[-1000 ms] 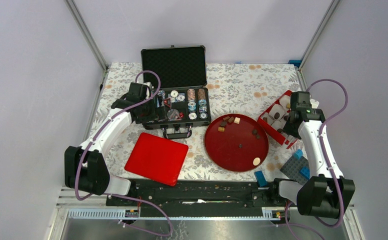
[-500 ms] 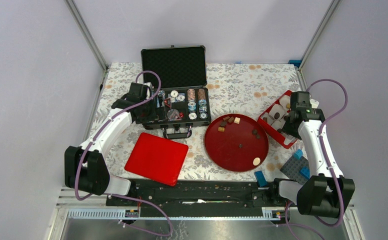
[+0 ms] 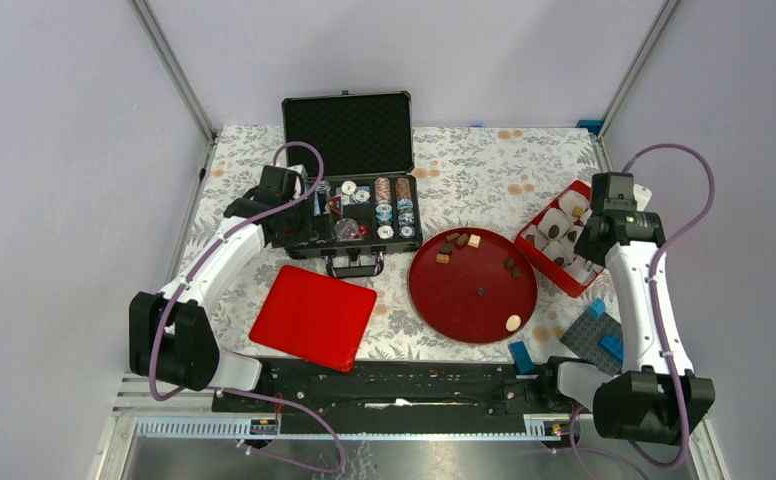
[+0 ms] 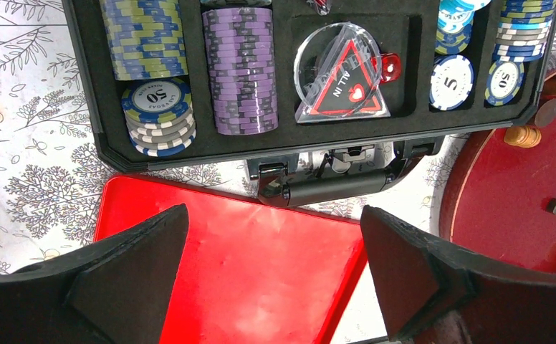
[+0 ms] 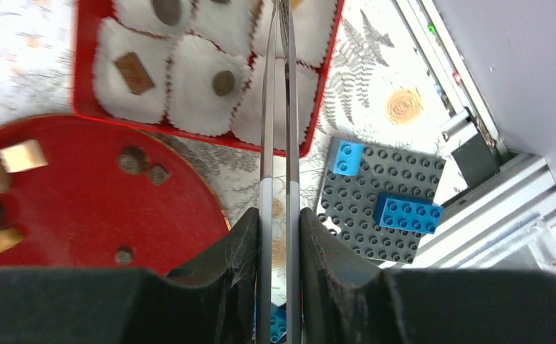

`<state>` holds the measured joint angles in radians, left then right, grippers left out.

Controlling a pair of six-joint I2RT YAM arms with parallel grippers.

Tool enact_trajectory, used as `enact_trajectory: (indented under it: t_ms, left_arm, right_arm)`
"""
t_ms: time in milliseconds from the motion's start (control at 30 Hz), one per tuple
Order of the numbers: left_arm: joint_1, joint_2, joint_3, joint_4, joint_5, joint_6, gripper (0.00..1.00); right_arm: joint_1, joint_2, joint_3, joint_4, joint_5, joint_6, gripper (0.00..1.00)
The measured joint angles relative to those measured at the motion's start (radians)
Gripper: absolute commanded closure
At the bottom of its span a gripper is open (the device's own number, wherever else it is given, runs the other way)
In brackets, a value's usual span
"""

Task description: Pack the chocolate

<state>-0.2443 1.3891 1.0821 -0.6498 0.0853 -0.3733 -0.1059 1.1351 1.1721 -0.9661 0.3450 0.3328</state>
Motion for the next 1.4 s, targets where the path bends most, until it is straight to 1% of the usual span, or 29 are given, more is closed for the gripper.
enact_trajectory:
  t_ms: [100,167,333,400,533,667,867,1033,1167,1267,1367,1400]
  left_arm:
    - [-0.003,-0.002,0.0,0.0,0.0,0.0,0.01]
    - [-0.005,-0.006,0.0,-0.001,0.0,0.0,0.01]
    - [-0.005,-0.029,0.0,-0.004,0.0,0.0,0.01]
    - [-0.005,-0.042,0.0,-0.004,0.0,0.0,0.01]
    - [-0.005,-0.081,0.0,-0.005,0.0,-0.001,0.01]
    - [-0.005,-0.112,0.0,-0.007,0.0,-0.001,0.01]
    - [-0.005,-0.127,0.0,-0.033,-0.03,-0.01,0.01]
    - [-0.006,-0.145,-0.005,-0.067,-0.062,-0.018,0.01]
    - [-0.006,-0.151,-0.006,-0.086,-0.083,-0.02,0.01]
    - [-0.006,-0.151,-0.006,-0.099,-0.095,-0.02,0.01]
    - [-0.006,-0.151,-0.006,-0.111,-0.104,-0.024,0.01]
    - [-0.006,-0.151,-0.006,-0.114,-0.106,-0.026,0.01]
  right_arm:
    - [0.008,-0.013,0.081,-0.018,-0.061,-0.005,0.84]
    - [0.044,-0.022,0.122,-0.02,-0.078,-0.004,0.84]
    - [0.282,-0.005,0.155,0.023,-0.087,0.02,0.83]
    - [0.345,0.036,0.154,0.071,-0.096,0.028,0.83]
    - [0.429,0.181,0.149,0.251,-0.094,0.032,0.83]
    - [0.459,0.386,0.166,0.433,-0.058,0.031,0.82]
    - [0.46,0.72,0.326,0.569,0.04,0.035,0.81]
    - [0.46,0.897,0.45,0.641,0.097,0.047,0.78]
    - [0.46,0.99,0.519,0.683,0.138,0.06,0.71]
    - [0.46,1.044,0.557,0.694,0.152,0.073,0.62]
    - [0.46,1.098,0.609,0.695,0.151,0.095,0.44]
    - [0.46,1.113,0.625,0.694,0.15,0.103,0.36]
